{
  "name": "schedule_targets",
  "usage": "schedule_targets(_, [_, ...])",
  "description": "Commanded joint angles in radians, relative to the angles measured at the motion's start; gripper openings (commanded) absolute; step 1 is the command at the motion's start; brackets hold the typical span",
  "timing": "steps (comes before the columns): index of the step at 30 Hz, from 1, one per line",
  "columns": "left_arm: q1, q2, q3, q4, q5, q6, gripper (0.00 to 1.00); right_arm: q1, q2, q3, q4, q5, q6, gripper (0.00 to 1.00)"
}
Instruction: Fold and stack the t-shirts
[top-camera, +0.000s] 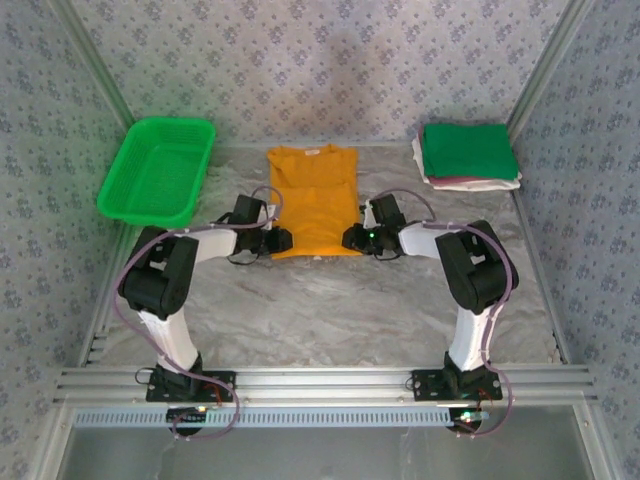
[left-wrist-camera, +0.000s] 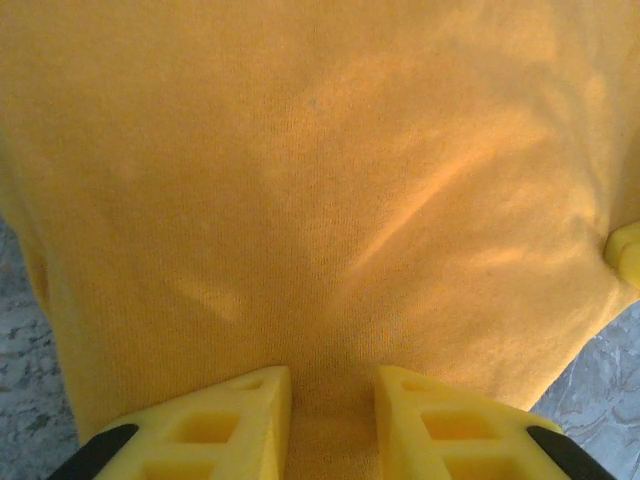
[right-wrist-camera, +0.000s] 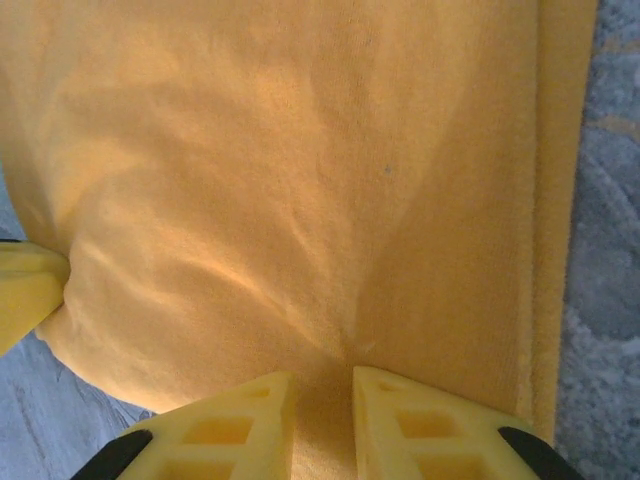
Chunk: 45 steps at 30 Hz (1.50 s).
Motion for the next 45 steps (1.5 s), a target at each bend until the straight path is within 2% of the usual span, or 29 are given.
schedule_targets(1, [-0.001, -0.016, -0.086, -0.106, -0.045, -0.003, 0.29, 0.023, -0.014, -0.110, -0.065, 0.029, 0.033, 0.25])
schedule_targets(7, [-0.004, -0.136, -0.164, -0.143, -0.023, -0.014, 0.30, 0.070, -0.144, -0.213, -0.071, 0.037, 0.088, 0.25])
schedule_targets(14, [0.008, -0.324, -0.131, -0.183, -0.067, -0.078, 0.43, 0.077, -0.327, -0.144, -0.141, 0.046, 0.061, 0.36])
schedule_targets(17, [0.022, -0.436, -0.184, -0.159, -0.079, -0.121, 0.49, 0.080, -0.440, -0.181, -0.112, 0.120, -0.009, 0.42])
schedule_targets(19, [0.037, -0.496, -0.243, -0.121, -0.061, -0.142, 0.58, 0.077, -0.502, -0.239, -0.089, 0.193, -0.037, 0.46])
schedule_targets(22, [0.065, -0.550, -0.320, -0.091, -0.022, -0.157, 0.59, 0.054, -0.573, -0.328, -0.046, 0.252, -0.054, 0.51])
schedule_targets(25, [0.073, -0.564, -0.358, -0.103, -0.004, -0.159, 0.61, 0.037, -0.605, -0.378, -0.031, 0.282, -0.066, 0.57])
schedule_targets(32, [0.064, -0.540, -0.416, -0.034, 0.023, -0.184, 0.58, 0.005, -0.598, -0.418, 0.002, 0.297, -0.065, 0.58])
schedule_targets(40, [0.014, -0.475, -0.435, 0.059, 0.000, -0.207, 0.57, 0.002, -0.589, -0.413, 0.008, 0.280, -0.070, 0.58])
schedule_targets(45, [0.010, -0.434, -0.401, 0.059, 0.002, -0.193, 0.57, 0.003, -0.587, -0.418, 0.022, 0.282, -0.061, 0.58])
